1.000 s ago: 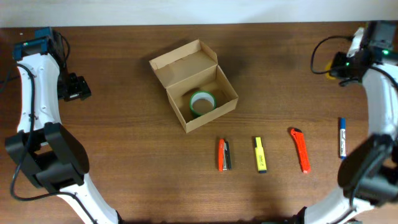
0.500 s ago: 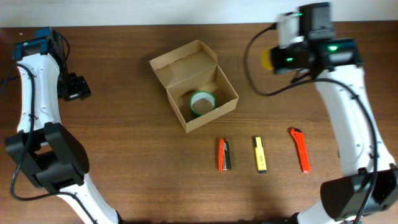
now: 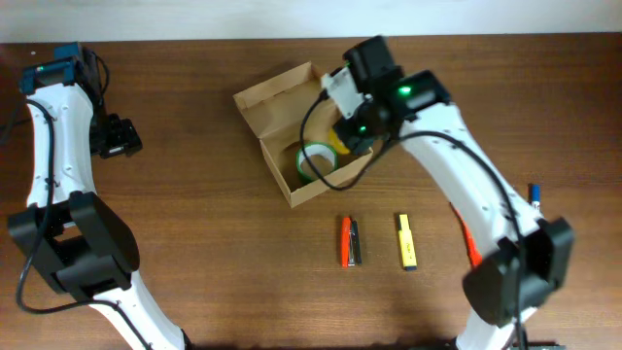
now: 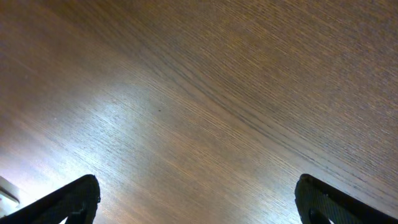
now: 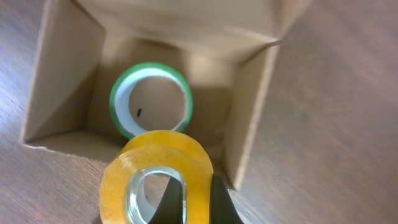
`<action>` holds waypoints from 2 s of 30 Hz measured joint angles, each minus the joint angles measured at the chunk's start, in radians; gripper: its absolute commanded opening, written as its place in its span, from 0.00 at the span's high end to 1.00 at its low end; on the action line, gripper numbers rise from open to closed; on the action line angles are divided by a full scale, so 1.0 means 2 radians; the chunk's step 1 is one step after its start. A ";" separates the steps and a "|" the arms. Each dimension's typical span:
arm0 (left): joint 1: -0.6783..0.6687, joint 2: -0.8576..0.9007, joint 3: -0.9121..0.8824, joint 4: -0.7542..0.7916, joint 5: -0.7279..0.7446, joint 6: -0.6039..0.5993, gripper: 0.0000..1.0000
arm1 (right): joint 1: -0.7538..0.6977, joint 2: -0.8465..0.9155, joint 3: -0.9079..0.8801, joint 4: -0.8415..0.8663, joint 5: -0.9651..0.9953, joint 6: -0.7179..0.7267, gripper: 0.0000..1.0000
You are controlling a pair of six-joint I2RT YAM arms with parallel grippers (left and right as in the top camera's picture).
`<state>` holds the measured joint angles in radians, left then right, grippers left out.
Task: Pack container
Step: 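Carry the yellow tape into the box and lower it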
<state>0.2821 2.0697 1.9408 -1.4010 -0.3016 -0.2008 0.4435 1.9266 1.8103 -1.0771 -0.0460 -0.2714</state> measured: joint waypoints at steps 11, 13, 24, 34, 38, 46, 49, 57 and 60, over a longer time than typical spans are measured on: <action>0.000 0.000 0.000 0.000 0.000 0.000 0.00 | 0.006 0.063 0.000 0.044 -0.018 -0.003 0.96; 0.000 0.000 0.000 0.000 0.000 0.000 0.00 | 0.013 0.063 0.000 0.061 -0.026 -0.009 0.96; 0.000 0.000 0.000 0.000 0.000 0.000 0.00 | 0.029 0.064 0.000 0.056 -0.037 -0.015 0.96; 0.000 0.000 0.000 0.000 0.000 0.000 0.00 | 0.033 0.090 0.000 0.049 -0.038 -0.022 0.96; 0.000 0.000 0.000 0.000 0.000 0.000 0.00 | 0.042 0.102 0.000 0.051 -0.038 -0.022 0.97; 0.000 0.000 0.000 0.000 0.000 0.000 0.00 | 0.045 0.130 0.000 0.066 -0.038 -0.022 0.96; 0.000 0.000 0.000 0.000 0.000 0.000 0.00 | 0.045 0.134 0.001 0.070 -0.038 -0.022 0.96; 0.000 0.000 0.000 0.000 0.000 0.000 0.00 | 0.045 0.135 0.002 0.090 -0.036 -0.021 0.96; 0.000 0.000 0.000 0.000 0.000 0.000 0.00 | 0.045 0.136 0.002 0.091 -0.034 -0.021 0.95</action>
<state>0.2821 2.0697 1.9408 -1.4010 -0.3019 -0.2008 0.5339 2.1986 1.8141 -0.8955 -0.1131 -0.3126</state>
